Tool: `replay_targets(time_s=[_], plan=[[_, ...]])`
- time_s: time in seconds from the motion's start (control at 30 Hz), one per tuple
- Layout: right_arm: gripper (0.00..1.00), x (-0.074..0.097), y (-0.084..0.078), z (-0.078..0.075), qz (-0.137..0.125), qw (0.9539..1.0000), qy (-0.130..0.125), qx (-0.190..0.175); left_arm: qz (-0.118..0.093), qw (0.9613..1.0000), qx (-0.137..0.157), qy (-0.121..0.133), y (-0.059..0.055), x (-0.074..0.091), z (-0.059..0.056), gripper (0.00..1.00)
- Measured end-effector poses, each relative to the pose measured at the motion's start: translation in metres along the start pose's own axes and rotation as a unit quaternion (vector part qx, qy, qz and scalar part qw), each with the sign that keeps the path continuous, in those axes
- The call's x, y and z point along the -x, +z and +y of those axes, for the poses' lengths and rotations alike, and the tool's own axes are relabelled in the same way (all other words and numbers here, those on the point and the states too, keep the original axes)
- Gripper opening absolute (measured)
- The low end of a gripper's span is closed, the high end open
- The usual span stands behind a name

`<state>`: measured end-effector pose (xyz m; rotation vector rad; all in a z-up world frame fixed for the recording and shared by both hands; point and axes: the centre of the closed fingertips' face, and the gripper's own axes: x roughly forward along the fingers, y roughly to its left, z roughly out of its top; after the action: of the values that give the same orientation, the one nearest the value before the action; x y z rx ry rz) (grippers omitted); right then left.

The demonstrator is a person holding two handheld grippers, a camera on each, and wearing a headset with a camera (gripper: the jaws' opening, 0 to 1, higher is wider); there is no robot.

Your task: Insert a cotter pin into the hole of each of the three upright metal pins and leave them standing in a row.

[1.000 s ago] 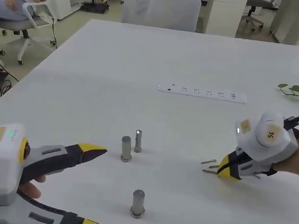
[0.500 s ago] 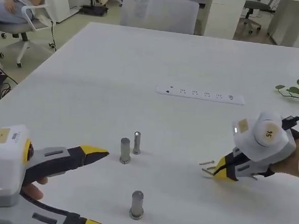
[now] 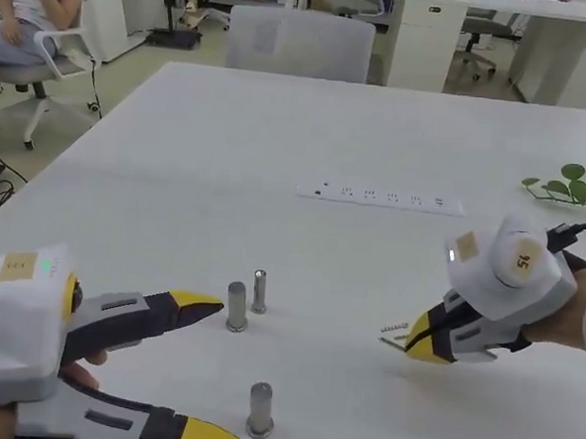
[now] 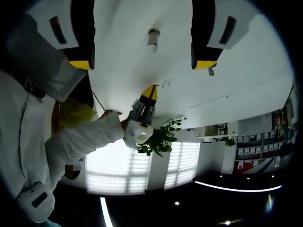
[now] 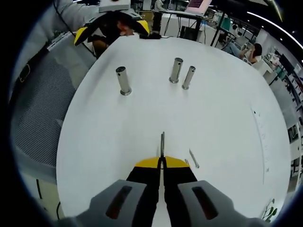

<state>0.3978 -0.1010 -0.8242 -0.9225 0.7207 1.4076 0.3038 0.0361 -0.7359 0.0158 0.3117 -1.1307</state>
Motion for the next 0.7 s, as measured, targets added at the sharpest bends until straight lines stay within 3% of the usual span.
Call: replay_targets(time_s=[0.5,0.7], plan=[[0.02,0.022,0.037,0.039,-0.016,0.9989,0.022,0.037,0.021,0.9991,-0.034,-0.016,0.007,-0.02,-0.011,0.65],[0.02,0.027,0.054,0.052,-0.02,0.998,0.033,0.051,0.034,0.9984,-0.043,-0.017,0.003,-0.026,-0.013,0.52]])
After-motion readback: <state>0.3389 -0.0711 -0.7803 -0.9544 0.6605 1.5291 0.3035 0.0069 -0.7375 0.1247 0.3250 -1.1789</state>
